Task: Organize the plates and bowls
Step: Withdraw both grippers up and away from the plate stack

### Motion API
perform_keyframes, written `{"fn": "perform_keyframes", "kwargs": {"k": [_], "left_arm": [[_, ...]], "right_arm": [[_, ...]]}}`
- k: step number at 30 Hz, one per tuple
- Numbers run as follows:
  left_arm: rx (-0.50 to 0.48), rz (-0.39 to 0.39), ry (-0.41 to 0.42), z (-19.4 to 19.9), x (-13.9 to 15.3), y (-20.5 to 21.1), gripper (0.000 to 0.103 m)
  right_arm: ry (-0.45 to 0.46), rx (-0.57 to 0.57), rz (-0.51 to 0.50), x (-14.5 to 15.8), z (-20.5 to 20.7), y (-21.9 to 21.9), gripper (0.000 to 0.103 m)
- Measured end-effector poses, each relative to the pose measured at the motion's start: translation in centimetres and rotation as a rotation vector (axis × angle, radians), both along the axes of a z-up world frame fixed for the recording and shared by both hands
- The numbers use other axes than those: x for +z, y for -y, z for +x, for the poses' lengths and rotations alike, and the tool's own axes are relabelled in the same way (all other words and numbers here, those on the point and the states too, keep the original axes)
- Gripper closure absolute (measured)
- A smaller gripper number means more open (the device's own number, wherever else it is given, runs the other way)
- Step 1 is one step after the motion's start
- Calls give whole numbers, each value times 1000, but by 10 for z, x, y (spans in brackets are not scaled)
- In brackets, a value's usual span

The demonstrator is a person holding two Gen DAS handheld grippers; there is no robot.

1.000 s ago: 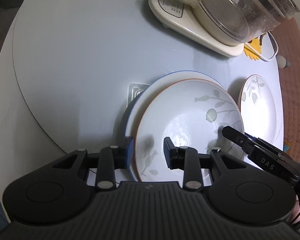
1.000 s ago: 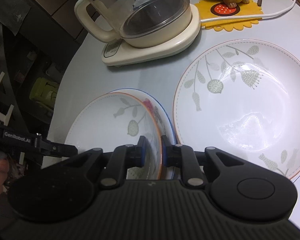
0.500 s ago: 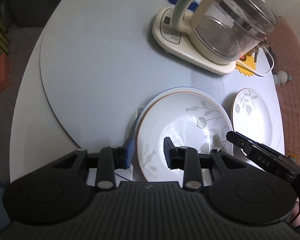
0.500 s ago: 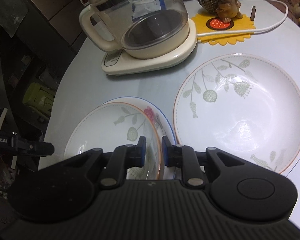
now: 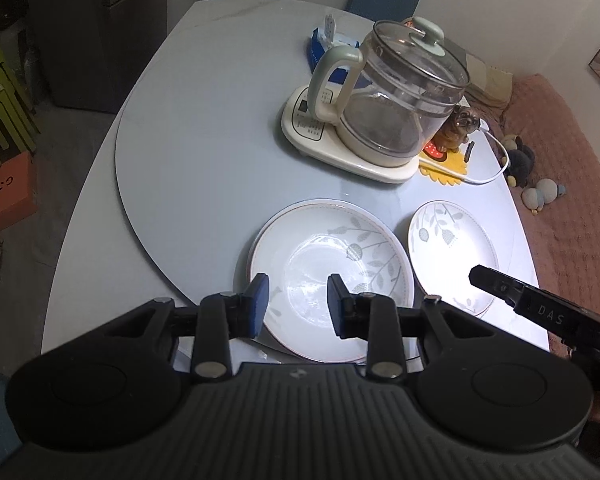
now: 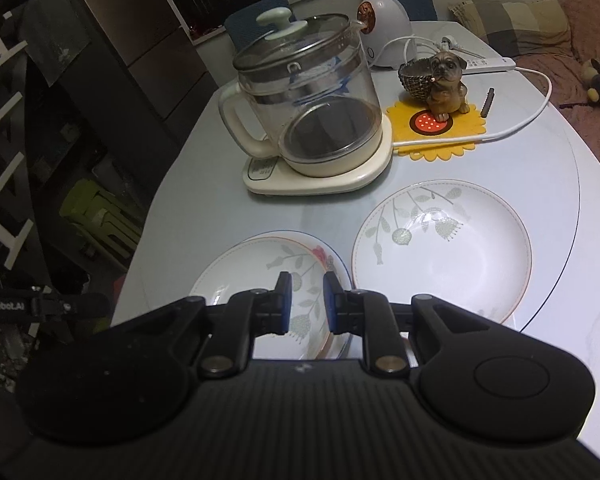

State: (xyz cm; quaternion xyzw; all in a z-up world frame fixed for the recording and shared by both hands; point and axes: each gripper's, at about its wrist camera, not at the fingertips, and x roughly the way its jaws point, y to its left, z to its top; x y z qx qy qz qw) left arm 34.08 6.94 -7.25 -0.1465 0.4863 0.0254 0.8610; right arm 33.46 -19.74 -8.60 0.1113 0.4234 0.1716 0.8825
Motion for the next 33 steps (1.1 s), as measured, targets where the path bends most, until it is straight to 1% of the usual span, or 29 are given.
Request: {"fn": "perform_keyframes", "kwargs": {"k": [5,8,12,14,19,27,33], "left_arm": [[18,-1,65,-31,31,13,68],[14,7,94,-49,46,19,68],[20,-7,139,-75,65,22,68],[18,-1,158,-89,72,23,68],[5,-5,190,-131,80,26,68],[11,18,199,-195,80,22,68],[10,14,215,-225,81,16,67]], "right_arm": [[35,6,29,32,-23,8,82],[79,9,27,51,-41,9,82],[118,11,21,68,-66,8,82],[136,24,12,75,-80,4,82],[158,41,-11,83,-117,-5,82],[182,74,-50,90,-167,-21,82],[199,70,-74,94,-195,-28,81]]}}
